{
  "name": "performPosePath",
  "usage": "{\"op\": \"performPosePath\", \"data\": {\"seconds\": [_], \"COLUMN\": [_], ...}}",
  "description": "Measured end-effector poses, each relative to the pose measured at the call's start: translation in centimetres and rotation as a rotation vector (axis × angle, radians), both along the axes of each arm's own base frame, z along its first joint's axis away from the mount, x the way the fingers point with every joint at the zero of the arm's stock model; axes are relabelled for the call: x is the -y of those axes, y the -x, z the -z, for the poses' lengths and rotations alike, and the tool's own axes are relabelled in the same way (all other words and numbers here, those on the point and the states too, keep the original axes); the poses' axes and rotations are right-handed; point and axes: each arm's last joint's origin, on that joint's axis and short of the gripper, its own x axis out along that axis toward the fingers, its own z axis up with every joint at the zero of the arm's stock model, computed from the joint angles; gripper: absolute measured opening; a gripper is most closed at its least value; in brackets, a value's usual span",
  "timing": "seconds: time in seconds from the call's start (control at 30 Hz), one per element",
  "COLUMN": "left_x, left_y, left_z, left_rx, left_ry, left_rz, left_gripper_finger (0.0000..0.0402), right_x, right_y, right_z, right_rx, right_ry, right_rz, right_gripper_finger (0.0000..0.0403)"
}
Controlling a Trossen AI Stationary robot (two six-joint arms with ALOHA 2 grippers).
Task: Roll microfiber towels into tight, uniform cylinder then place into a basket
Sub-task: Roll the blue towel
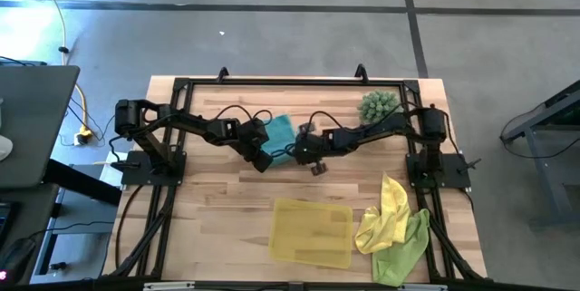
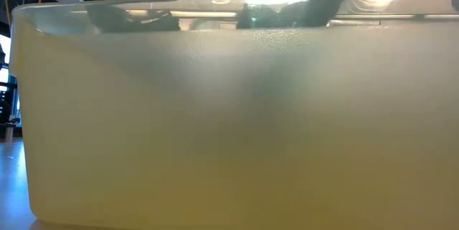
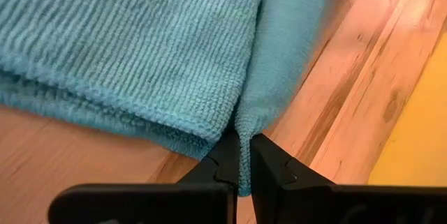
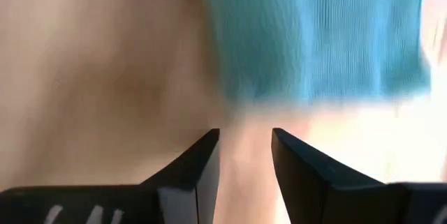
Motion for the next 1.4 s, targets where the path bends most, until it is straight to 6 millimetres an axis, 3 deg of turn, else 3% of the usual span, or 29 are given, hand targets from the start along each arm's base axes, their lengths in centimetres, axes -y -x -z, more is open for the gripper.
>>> {"op": "performPosePath", "data": {"seconds": [0.2,0.33,0.53,0.73,1.0,1.23,1.4], "left_x": [0.0,0.0,0.0,0.0,0.0,0.0,0.0], "left_y": [0.0,0.0,0.0,-0.1,-0.1,-0.1,-0.3], "left_z": [0.0,0.0,0.0,0.0,0.0,0.0,-0.2], "left_rx": [0.0,0.0,0.003,0.007,0.011,0.015,0.047], "left_ry": [-0.002,-0.002,-0.002,-0.002,0.004,0.008,0.037], "left_rz": [0.0,0.0,0.002,0.003,0.007,0.008,0.019], "left_gripper_finger": [0.0005,0.0005,0.0005,0.0005,0.0005,0.0006,0.001], "right_x": [-0.3,-0.8,-1.8,-1.5,-0.7,-0.3,-0.1], "right_y": [1.1,0.5,-0.9,-1.3,-1.3,-0.9,-1.0], "right_z": [-2.9,-3.8,-2.2,-0.4,-0.1,0.2,0.6], "right_rx": [0.018,0.132,0.185,0.157,0.133,0.095,0.097], "right_ry": [-0.008,-0.167,-0.144,-0.12,-0.072,-0.152,-0.182], "right_rz": [0.029,-0.004,-0.078,-0.058,-0.068,-0.101,-0.059], "right_gripper_finger": [0.0121,0.0121,0.0121,0.0121,0.0127,0.0162,0.0162]}}
